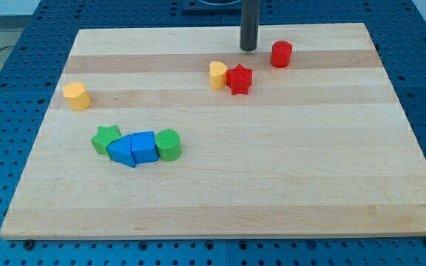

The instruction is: Place red circle adjacent to red star

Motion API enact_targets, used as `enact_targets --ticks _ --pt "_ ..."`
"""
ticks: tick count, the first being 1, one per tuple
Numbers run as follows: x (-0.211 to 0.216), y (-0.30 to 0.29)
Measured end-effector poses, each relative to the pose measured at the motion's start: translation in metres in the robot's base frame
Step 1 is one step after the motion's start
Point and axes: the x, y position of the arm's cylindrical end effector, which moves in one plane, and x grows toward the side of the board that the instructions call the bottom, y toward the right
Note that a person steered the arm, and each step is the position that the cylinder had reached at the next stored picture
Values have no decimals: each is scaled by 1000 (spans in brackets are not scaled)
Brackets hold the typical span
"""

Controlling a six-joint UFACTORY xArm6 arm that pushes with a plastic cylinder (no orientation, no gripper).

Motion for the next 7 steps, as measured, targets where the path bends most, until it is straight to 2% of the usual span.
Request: enact_targets --ticks 1,2,3,4,5,6,7 --pt "-7 51" --pt "26 81" --pt "67 82" --pt "61 86" --pt "21 85" --pt "10 46" --pt "57 32"
